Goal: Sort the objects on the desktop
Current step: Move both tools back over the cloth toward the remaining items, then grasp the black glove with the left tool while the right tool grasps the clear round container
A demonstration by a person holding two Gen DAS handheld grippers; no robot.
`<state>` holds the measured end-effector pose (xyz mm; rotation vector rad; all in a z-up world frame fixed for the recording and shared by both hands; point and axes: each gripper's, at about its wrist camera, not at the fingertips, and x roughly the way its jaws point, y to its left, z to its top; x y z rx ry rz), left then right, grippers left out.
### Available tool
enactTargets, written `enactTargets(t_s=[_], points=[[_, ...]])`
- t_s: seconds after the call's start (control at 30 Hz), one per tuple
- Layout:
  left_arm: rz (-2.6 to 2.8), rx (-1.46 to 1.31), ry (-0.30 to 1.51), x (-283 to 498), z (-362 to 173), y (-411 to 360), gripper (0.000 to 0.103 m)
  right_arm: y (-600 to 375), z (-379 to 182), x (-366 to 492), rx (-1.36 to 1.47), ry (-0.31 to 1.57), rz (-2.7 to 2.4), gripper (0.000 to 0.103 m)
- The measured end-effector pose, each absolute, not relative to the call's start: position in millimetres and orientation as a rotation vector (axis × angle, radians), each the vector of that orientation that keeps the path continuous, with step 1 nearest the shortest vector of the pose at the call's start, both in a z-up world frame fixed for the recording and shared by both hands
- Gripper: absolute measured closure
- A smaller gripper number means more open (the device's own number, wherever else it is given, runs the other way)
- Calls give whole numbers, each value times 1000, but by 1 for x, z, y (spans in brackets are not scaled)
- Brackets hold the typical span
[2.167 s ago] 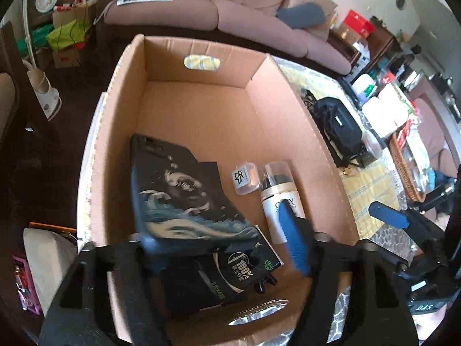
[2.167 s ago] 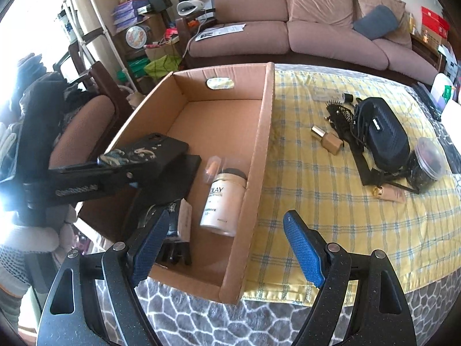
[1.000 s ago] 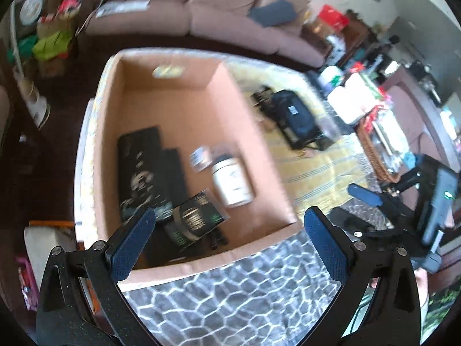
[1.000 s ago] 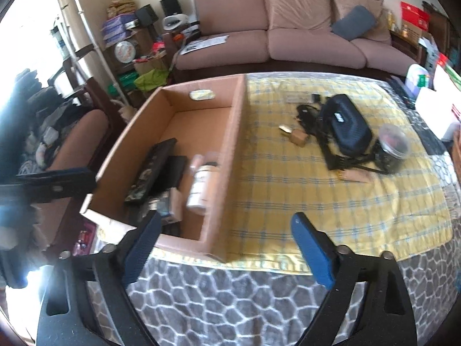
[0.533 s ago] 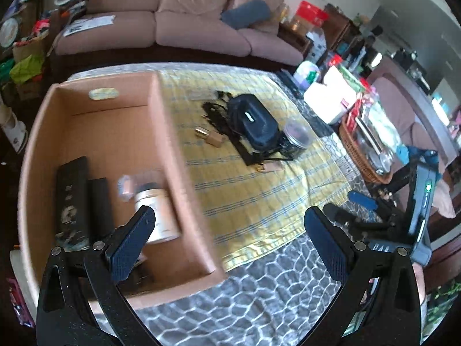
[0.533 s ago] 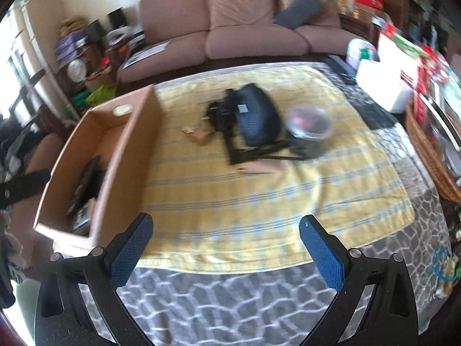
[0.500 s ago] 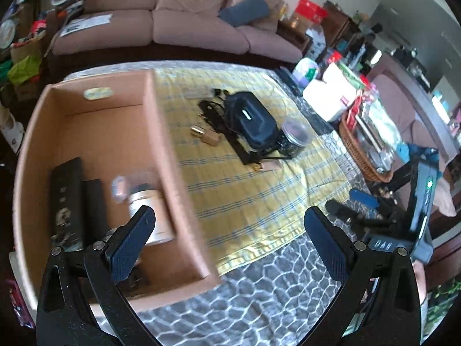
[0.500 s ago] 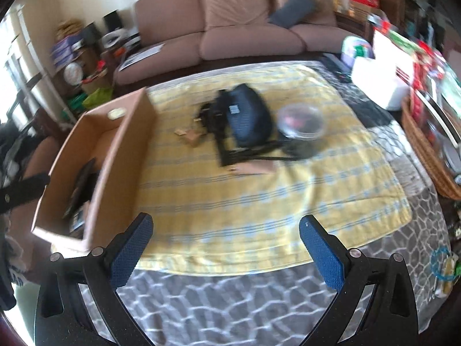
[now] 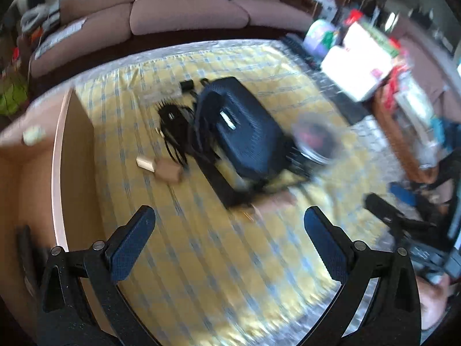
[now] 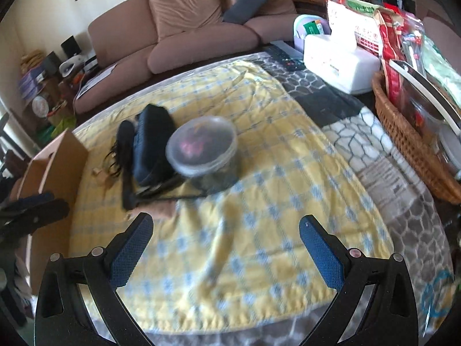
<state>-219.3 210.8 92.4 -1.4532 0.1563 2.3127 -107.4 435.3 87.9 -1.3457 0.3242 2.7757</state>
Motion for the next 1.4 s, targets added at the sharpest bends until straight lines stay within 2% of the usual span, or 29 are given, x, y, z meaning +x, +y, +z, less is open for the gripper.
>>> enactTargets(t_s=[0.13,0.3,0.4,0.47,0.53,0.63,0.7,0.73,0.77,0.8,0.87,0.9,1.0,1.07,1.4], points=[[2368,-1473,300,-261,79,218,0,438,70,-132,-1361,217,2786,0],[2337,-1503,432,-292,53,231,2,443,56,-160,-1344,254,2823,0],[2307,-1528,448,-301,41,238,13,441,54,-175,-1325,277,2874,0],[2284,-1546,449,-304,33,240,26,436,54,-184,-1308,246,2912,0],[2272,-1558,464,-308,26,244,28,431,54,-192,-1304,220,2933,0],[2271,-1568,460,-315,21,245,37,425,52,-202,-1304,207,2958,0],[2269,-1578,457,-318,18,244,37,422,50,-210,-1315,193,2960,0],[2268,-1577,464,-319,17,245,39,420,49,-213,-1318,183,2962,0],[2262,-1571,468,-319,17,245,46,418,48,-216,-1322,168,2962,0],[2257,-1560,472,-318,16,246,46,416,46,-218,-1329,150,2963,1],[2259,-1539,501,-316,17,247,53,414,43,-218,-1334,124,2967,12],[2258,-1527,511,-314,19,247,55,414,43,-218,-1338,117,2964,15],[2248,-1505,459,-311,31,242,62,414,46,-214,-1336,100,2947,15],[2242,-1491,430,-307,39,239,75,416,51,-208,-1325,107,2947,15],[2233,-1441,251,-274,95,200,75,403,108,-164,-1276,163,3017,15]])
